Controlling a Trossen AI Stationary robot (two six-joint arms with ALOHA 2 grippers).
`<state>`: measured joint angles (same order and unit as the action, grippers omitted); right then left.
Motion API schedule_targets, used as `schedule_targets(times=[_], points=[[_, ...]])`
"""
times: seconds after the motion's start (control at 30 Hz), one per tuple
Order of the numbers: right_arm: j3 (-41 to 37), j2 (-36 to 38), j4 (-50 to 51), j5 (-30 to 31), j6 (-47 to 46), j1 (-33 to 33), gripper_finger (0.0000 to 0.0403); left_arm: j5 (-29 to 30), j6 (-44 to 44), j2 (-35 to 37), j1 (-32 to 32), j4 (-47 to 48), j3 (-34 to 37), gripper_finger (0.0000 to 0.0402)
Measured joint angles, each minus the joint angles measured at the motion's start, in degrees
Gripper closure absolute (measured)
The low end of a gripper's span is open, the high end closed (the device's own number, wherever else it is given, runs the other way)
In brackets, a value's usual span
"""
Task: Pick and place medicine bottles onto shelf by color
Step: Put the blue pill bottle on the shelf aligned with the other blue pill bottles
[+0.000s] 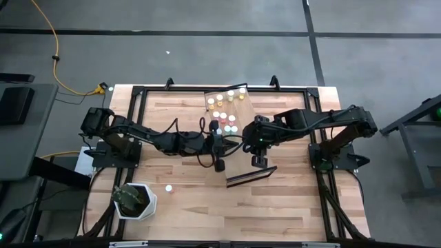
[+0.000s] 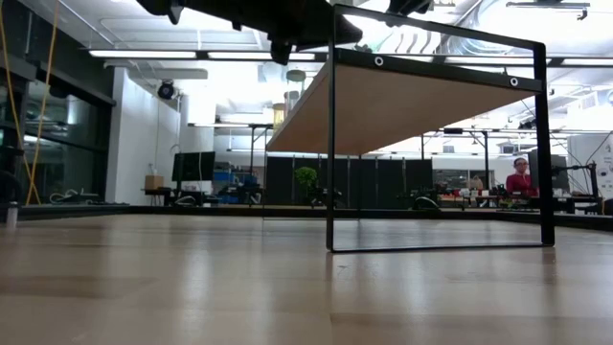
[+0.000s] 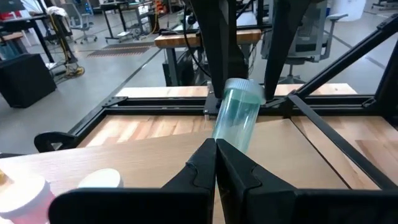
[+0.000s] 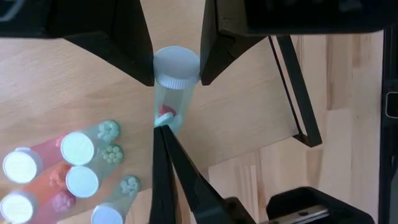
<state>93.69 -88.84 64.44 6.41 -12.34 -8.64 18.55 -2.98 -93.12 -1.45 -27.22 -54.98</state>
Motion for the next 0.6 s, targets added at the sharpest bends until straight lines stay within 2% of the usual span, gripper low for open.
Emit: schedule_targets(times=[0.6], points=[[0.0, 0.0, -3.9, 0.0, 2.2, 0.0, 0.0302, -0.2, 1.2, -1.4, 0.0, -0.2, 0.1, 0.0401]])
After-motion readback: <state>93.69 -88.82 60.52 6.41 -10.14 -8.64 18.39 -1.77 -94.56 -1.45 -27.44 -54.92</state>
